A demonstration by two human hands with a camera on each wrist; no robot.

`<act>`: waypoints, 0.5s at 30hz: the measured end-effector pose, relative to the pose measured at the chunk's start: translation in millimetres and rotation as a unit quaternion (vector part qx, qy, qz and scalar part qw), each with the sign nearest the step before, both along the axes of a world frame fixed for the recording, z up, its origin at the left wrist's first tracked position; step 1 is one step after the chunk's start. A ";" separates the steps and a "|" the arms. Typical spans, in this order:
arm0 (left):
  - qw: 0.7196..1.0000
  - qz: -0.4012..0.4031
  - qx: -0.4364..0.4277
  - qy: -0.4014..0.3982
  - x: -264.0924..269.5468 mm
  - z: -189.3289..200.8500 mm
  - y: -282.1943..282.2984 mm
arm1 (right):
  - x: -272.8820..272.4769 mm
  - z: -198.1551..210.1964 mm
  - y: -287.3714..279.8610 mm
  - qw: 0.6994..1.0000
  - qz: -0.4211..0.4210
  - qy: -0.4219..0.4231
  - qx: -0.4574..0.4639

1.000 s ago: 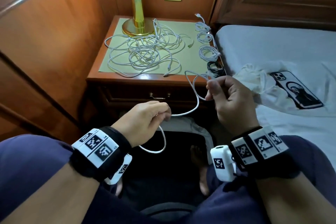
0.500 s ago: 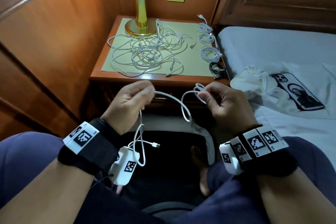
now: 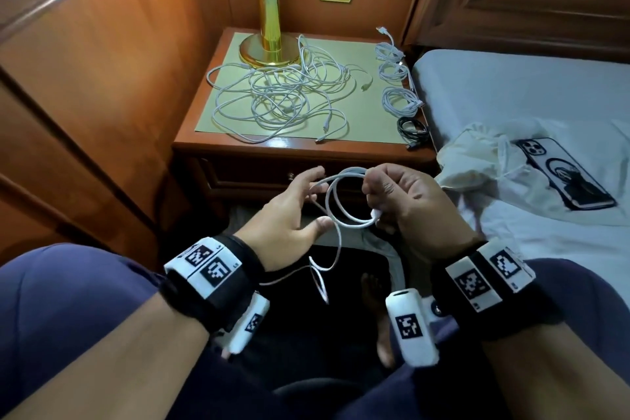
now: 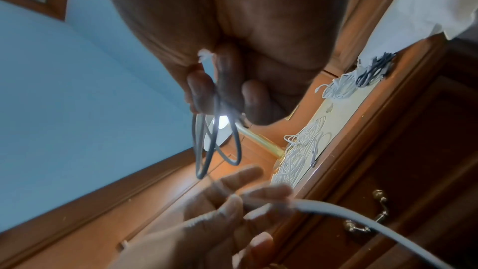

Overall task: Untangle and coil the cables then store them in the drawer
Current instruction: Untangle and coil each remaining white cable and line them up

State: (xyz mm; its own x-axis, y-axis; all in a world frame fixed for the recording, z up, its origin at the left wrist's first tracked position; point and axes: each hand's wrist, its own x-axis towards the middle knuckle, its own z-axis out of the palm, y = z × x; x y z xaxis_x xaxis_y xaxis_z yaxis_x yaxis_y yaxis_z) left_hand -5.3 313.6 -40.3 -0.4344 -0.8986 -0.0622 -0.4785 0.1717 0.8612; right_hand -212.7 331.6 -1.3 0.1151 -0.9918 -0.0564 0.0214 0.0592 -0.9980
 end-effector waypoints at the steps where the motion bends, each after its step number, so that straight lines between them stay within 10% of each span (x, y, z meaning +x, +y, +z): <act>1: 0.999 0.001 0.005 0.037 -1.0 -2.0 -1.0 | -0.9 1.6 0.0 1.000 -0.012 -0.007 0.001; 8: 0.973 0.146 0.036 0.174 7.7 17.1 -12.0 | -34.1 7.6 -10.6 0.972 -0.227 -0.043 0.031; 15: 0.974 0.157 -0.165 -0.001 19.0 5.1 -15.4 | -31.2 5.8 -8.4 0.954 -0.293 -0.001 -0.059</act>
